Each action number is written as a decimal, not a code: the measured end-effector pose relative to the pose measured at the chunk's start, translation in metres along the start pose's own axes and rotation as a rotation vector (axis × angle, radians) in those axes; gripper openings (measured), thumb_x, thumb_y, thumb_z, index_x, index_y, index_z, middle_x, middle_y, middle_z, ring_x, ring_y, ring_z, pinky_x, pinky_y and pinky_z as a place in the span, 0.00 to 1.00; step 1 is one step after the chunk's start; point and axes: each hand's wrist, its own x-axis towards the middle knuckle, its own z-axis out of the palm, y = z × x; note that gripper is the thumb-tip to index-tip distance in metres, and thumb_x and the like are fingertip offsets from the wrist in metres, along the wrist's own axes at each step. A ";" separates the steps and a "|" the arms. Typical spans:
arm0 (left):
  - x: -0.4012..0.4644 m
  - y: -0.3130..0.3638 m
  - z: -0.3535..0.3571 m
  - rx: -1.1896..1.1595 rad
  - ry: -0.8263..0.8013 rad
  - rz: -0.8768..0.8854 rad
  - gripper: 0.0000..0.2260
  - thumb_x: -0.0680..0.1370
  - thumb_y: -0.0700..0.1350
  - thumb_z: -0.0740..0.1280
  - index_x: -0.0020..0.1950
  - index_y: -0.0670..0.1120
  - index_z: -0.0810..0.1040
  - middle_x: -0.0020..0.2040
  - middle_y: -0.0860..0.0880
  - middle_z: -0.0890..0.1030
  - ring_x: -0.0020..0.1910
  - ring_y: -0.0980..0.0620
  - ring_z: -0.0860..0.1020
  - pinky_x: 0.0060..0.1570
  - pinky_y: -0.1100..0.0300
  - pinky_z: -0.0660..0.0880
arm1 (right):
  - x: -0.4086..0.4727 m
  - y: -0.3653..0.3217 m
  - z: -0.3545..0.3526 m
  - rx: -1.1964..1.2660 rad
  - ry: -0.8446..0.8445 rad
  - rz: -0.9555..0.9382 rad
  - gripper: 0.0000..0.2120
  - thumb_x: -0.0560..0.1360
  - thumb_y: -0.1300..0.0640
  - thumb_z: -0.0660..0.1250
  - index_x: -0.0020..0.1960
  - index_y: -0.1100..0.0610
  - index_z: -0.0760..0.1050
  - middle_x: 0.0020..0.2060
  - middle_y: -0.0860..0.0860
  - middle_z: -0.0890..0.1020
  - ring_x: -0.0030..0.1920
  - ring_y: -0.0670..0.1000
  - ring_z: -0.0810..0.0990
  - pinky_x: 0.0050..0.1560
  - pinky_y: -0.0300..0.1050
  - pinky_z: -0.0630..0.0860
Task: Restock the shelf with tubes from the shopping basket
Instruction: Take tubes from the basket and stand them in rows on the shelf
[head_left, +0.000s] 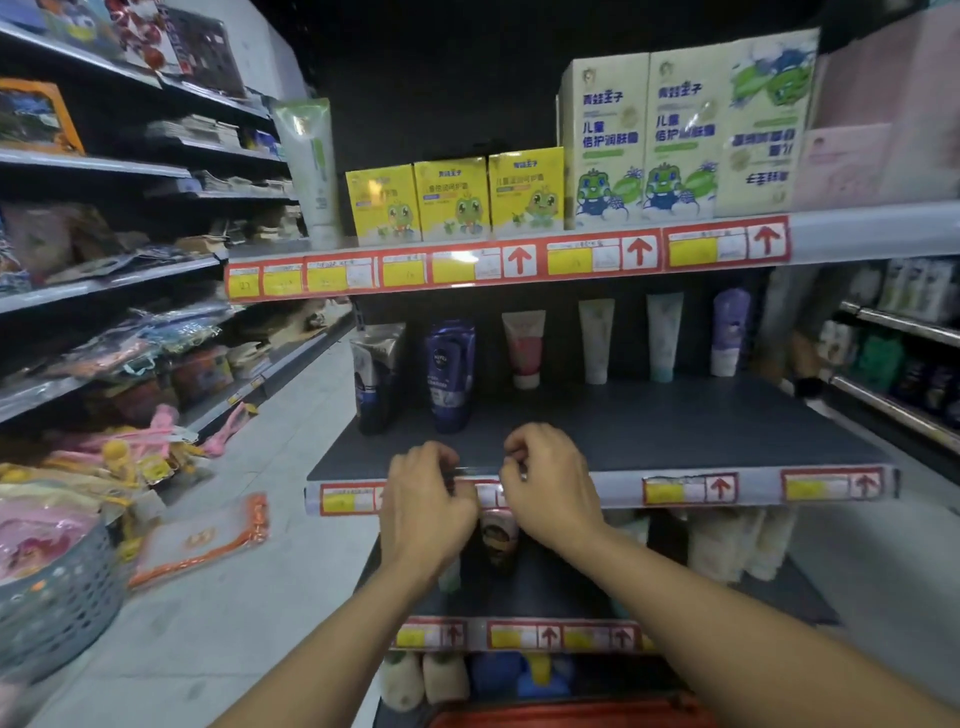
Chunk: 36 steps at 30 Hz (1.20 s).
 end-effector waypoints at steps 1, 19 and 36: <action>-0.007 0.004 0.004 0.011 0.006 0.023 0.10 0.74 0.44 0.71 0.53 0.53 0.76 0.48 0.56 0.77 0.51 0.56 0.70 0.47 0.60 0.67 | -0.010 0.001 -0.003 -0.010 -0.012 -0.010 0.05 0.75 0.57 0.68 0.51 0.53 0.78 0.47 0.48 0.79 0.51 0.50 0.77 0.52 0.48 0.76; -0.172 -0.028 0.114 -0.017 -0.459 -0.038 0.08 0.70 0.44 0.69 0.47 0.52 0.76 0.47 0.52 0.80 0.49 0.47 0.79 0.45 0.53 0.76 | -0.211 0.109 0.008 -0.092 -0.248 0.248 0.05 0.76 0.58 0.66 0.50 0.55 0.79 0.46 0.52 0.81 0.50 0.54 0.78 0.49 0.52 0.78; -0.306 -0.173 0.197 0.151 -1.051 -0.584 0.11 0.78 0.55 0.70 0.53 0.49 0.84 0.47 0.49 0.86 0.49 0.47 0.84 0.43 0.61 0.74 | -0.368 0.243 0.050 -0.332 -1.109 0.970 0.21 0.83 0.54 0.61 0.72 0.63 0.72 0.69 0.63 0.76 0.69 0.62 0.75 0.67 0.50 0.71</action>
